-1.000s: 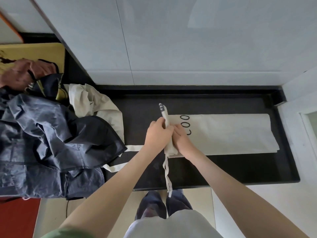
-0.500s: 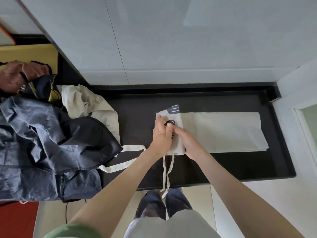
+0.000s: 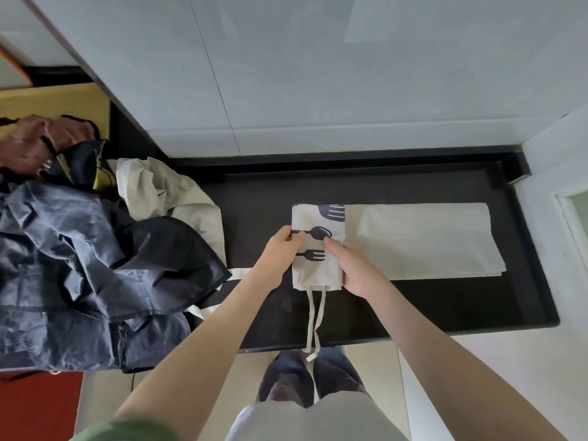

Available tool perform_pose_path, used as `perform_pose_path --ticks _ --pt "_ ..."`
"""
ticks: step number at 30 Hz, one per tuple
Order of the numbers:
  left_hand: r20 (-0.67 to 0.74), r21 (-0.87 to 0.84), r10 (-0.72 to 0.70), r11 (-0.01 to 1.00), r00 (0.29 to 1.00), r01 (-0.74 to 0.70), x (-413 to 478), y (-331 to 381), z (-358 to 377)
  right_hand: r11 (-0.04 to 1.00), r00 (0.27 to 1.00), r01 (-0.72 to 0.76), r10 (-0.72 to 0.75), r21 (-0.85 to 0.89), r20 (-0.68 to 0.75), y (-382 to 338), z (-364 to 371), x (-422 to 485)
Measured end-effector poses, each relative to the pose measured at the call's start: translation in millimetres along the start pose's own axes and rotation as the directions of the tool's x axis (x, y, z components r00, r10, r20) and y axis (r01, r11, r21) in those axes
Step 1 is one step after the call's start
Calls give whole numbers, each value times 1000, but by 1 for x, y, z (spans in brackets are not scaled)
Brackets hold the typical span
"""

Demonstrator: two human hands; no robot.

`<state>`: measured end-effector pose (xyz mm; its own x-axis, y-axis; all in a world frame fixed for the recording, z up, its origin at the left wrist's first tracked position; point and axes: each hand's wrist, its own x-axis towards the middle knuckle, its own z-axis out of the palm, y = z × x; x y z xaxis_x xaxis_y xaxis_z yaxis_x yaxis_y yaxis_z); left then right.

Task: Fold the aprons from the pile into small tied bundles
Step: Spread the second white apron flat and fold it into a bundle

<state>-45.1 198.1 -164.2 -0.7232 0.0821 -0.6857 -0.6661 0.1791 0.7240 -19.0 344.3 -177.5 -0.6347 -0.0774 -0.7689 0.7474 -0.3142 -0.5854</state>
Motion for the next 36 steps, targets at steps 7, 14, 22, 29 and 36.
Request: perform_pose_path --ticks 7,14,22,29,36 --pt "-64 63 -38 997 997 42 3 6 5 899 947 165 -259 -405 -189 1 9 11" --pt "-202 173 -48 981 978 84 10 -1 5 212 623 300 -782 -930 23 13 -1 16" --pt "-184 185 111 980 977 -77 -2 9 10 308 761 289 -649 -906 22 11 10 7" --pt "-3 -32 191 981 982 -191 -15 19 33 830 940 287 -340 -478 -26 -9 37 -5" --pt "133 41 219 973 967 -226 -9 14 39 990 989 130 -134 61 67 -22 26 -11"
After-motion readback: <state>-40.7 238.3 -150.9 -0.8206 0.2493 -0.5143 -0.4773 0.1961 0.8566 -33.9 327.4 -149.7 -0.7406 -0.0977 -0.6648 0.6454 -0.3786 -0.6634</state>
